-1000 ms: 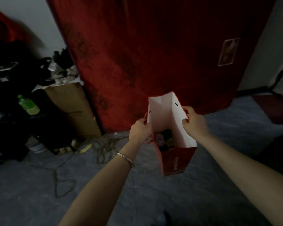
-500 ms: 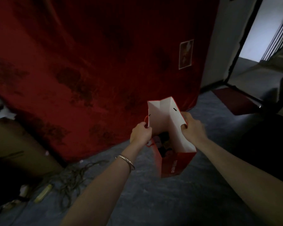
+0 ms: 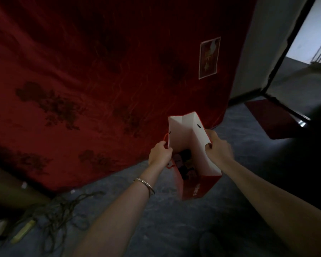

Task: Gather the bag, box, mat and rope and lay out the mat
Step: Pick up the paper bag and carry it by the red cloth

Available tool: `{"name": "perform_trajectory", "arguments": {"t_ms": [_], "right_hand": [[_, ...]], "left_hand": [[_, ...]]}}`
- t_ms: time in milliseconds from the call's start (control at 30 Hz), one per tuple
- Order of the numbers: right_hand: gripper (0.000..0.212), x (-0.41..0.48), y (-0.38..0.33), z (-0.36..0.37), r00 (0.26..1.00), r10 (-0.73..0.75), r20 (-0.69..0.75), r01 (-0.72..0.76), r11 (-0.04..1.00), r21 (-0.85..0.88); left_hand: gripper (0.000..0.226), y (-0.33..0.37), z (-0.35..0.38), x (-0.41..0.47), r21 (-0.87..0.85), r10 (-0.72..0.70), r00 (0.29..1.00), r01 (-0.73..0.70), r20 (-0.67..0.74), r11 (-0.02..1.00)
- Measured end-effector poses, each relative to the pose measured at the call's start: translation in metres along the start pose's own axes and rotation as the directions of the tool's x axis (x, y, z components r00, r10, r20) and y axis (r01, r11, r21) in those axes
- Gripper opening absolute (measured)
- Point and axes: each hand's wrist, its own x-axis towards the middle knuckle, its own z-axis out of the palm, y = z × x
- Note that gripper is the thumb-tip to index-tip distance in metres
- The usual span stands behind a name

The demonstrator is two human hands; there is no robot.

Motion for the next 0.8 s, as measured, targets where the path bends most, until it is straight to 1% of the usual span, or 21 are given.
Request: {"name": "perform_trajectory", "arguments": {"t_ms": [100, 167, 267, 367, 467, 567, 667, 800], "right_hand": [[0.054, 0.047, 0.027, -0.01, 0.998, -0.037, 0.045, 0.038, 0.999, -0.02], [0.054, 0.08, 0.044, -0.015, 0.997, -0.035, 0.073, 0.036, 0.999, -0.019], [0.054, 0.125, 0.068, -0.015, 0.996, -0.014, 0.092, 0.014, 1.0, 0.004], [0.057, 0.172, 0.09, -0.004, 0.992, 0.0, 0.129, 0.004, 1.0, -0.026], [0.059, 0.219, 0.117, 0.015, 0.983, 0.049, 0.179, -0.034, 0.996, -0.085], [0.062, 0.257, 0.14, 0.035, 0.973, 0.09, 0.212, -0.073, 0.993, -0.087], [0.065, 0.297, 0.17, 0.067, 0.967, 0.118, 0.225, -0.094, 0.989, -0.114], [0.06, 0.346, 0.209, 0.117, 0.963, 0.143, 0.23, -0.123, 0.988, -0.098]], "left_hand": [[0.022, 0.027, 0.029, 0.034, -0.05, -0.048, 0.999, 0.048, -0.01, 0.998], [0.021, 0.044, 0.047, 0.057, -0.055, -0.068, 0.998, 0.067, -0.016, 0.996], [0.028, 0.062, 0.075, 0.095, -0.061, -0.077, 0.997, 0.076, -0.016, 0.995], [0.032, 0.071, 0.107, 0.139, -0.065, -0.114, 0.993, 0.113, -0.009, 0.991], [0.029, 0.076, 0.141, 0.189, -0.034, -0.141, 0.99, 0.141, 0.003, 0.989], [0.031, 0.075, 0.169, 0.236, -0.027, -0.145, 0.989, 0.146, 0.028, 0.989], [0.03, 0.067, 0.204, 0.293, 0.027, -0.157, 0.987, 0.157, 0.026, 0.987], [0.036, 0.05, 0.244, 0.353, -0.004, -0.202, 0.979, 0.202, 0.026, 0.979]]}}
